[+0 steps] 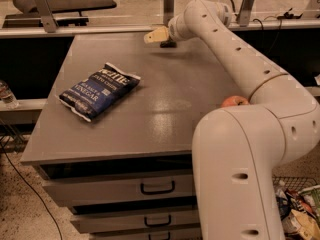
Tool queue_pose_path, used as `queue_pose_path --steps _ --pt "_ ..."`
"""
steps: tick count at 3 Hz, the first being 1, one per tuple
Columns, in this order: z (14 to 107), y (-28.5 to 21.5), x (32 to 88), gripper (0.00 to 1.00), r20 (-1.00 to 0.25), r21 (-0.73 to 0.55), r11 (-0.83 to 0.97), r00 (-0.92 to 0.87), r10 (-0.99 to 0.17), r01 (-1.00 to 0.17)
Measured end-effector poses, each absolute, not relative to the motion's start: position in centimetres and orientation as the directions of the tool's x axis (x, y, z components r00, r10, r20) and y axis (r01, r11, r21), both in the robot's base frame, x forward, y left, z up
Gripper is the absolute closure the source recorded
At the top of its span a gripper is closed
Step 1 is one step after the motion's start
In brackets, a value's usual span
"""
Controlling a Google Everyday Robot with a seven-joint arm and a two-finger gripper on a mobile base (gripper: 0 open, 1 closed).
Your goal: Move rxbar chocolate near apple
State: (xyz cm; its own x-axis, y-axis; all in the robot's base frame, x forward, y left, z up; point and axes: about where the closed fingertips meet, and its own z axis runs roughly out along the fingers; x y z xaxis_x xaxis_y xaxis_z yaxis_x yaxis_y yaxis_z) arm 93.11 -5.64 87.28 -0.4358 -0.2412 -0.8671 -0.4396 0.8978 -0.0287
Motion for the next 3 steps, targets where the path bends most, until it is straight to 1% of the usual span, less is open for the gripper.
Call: queue_pose_path --steps 1,3 --pt "86.1 -5.9 93.4 0.17 -0.852 -0.012 0.906 -0.470 -0.230 -0.423" --pt "84.9 -4.9 93.7 0.64 -0.829 -0.026 0.895 -0.491 -0.268 -0.444"
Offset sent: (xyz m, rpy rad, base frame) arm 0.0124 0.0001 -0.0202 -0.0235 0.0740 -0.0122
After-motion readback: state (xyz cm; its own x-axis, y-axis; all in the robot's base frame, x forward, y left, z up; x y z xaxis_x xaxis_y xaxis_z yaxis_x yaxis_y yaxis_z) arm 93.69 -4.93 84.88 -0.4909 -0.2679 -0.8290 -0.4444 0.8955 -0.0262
